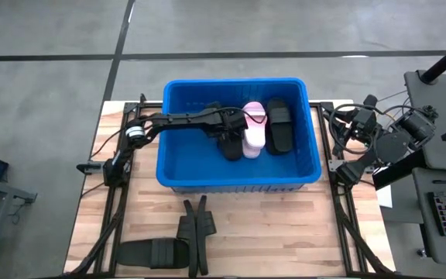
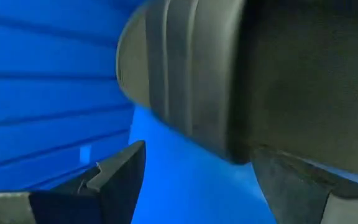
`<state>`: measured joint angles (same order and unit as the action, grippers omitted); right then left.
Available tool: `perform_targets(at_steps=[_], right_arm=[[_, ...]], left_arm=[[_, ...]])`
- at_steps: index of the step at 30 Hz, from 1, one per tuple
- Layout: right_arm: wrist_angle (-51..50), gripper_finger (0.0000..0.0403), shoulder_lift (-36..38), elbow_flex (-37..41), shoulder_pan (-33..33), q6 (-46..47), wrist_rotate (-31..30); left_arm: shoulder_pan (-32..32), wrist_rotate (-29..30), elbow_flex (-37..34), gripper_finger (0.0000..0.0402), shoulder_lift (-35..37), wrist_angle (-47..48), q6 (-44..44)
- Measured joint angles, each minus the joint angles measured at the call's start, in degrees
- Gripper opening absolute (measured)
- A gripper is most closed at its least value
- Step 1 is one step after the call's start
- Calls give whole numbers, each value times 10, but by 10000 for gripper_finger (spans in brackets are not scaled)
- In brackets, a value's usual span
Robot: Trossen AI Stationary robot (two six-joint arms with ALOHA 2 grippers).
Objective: Pick and place slides into bin
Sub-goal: Put the black slide into the blue bin
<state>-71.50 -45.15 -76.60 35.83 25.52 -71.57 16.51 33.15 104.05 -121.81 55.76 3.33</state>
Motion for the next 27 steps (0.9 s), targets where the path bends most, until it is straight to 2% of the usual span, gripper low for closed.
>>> perform_targets(at_steps=[3,6,8,11,20,27], right_arm=[[0,63,0,0,0,0,0],[0,63,1,0,0,0,-1],[0,63,1,0,0,0,-1],[1,63,1,0,0,0,-1],[2,63,-2,0,0,0,-1],[2,63,-2,0,0,0,-1]], left_arm=[[-10,-66,7,274,28,-25,0],[-13,-160,8,274,52,-80,1],[-13,-200,8,274,58,-119,1],[-11,-209,6,263,57,-137,1],[-3,-231,5,190,5,-143,0],[-3,-239,-5,155,-11,-158,0]])
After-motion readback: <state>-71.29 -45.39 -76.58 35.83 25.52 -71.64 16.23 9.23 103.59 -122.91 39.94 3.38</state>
